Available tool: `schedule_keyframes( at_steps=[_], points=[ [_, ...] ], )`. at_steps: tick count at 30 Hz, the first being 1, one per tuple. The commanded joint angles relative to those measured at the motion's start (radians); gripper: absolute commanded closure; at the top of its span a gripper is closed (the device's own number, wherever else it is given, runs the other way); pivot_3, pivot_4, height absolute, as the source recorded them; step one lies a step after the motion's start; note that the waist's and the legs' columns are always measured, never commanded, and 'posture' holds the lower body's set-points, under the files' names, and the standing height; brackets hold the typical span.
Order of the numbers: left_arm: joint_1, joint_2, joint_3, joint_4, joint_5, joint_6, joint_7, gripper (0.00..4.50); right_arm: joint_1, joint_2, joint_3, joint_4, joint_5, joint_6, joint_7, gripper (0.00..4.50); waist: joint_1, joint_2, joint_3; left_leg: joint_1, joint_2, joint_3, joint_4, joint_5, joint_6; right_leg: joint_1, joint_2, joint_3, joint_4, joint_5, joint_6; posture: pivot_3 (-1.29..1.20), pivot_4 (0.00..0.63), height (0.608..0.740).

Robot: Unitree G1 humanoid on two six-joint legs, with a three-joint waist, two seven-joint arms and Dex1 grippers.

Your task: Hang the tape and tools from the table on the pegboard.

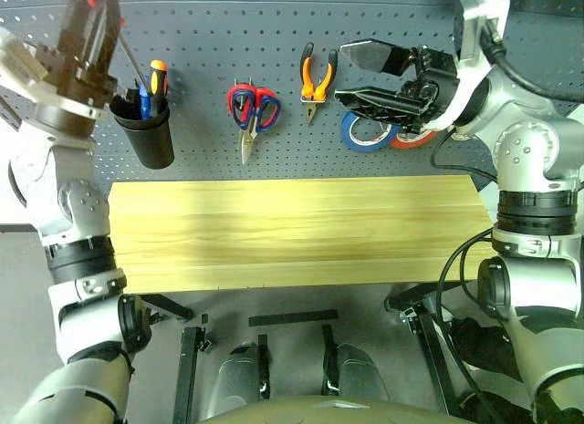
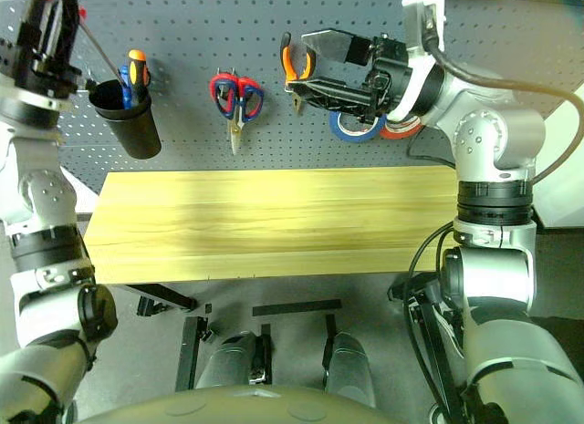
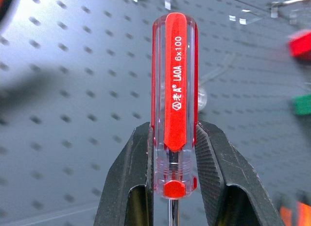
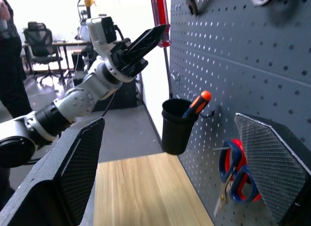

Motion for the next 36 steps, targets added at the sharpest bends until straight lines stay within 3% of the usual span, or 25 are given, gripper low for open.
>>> schedule_keyframes(
  at_steps=[1,14,19,23,24,31,36],
  points=[
    [-0.038,0.013,-0.001,0.100,0.052,-0.085,0.010,3.66,-0.027,-0.007,-0.035,-0.013,0.033,0.003,-0.014,0.00,-0.001,0.000,-0.002,0.000,0.000,0.000,0.000,0.000,0.000,0.000,0.000,0.000,0.000,0.000,0.000,0.03,0.078,0.740],
    [-0.049,0.029,-0.018,0.379,0.162,-0.251,0.059,3.66,0.007,-0.030,-0.014,-0.050,0.020,0.004,-0.023,0.00,-0.020,-0.001,-0.004,0.000,0.000,0.000,0.000,0.000,0.000,0.000,0.000,0.000,0.000,0.000,0.000,0.03,0.081,0.740],
    [-0.042,0.034,-0.010,0.383,0.182,-0.294,0.104,2.14,0.017,-0.033,-0.016,-0.057,0.019,0.003,-0.030,0.00,-0.025,0.000,-0.004,0.000,0.000,0.000,0.000,0.000,0.000,0.000,0.000,0.000,0.001,0.000,0.000,0.03,0.080,0.740],
    [-0.012,0.032,-0.007,0.250,0.095,-0.247,0.030,0.80,0.019,-0.041,-0.026,-0.056,0.025,0.005,-0.033,0.00,-0.027,0.000,-0.004,0.000,0.000,0.000,0.000,0.000,0.000,0.000,0.000,0.000,0.001,0.000,0.000,0.03,0.083,0.740],
    [0.005,0.037,-0.004,0.207,0.077,-0.218,0.026,0.52,0.021,-0.044,-0.027,-0.055,0.024,0.004,-0.033,0.00,-0.027,0.000,-0.004,0.000,0.000,0.000,0.000,0.000,0.000,0.000,0.000,0.000,0.001,0.000,0.000,0.03,0.085,0.740],
    [0.290,0.118,-0.045,-0.228,-0.220,0.240,-0.167,0.52,0.078,-0.095,-0.025,-0.059,0.024,0.025,-0.014,0.00,-0.027,0.001,-0.006,0.002,0.000,0.000,0.000,0.000,0.000,0.000,-0.001,0.001,0.002,0.000,0.000,0.04,0.096,0.740],
    [0.454,0.208,-0.141,-0.345,-0.261,0.457,-0.328,0.52,0.205,-0.133,0.043,-0.092,-0.029,0.008,0.029,0.00,-0.020,0.001,-0.007,0.004,0.001,0.000,0.001,0.000,0.000,0.003,0.000,0.002,0.002,0.000,0.000,0.02,0.109,0.740]
  ],
)
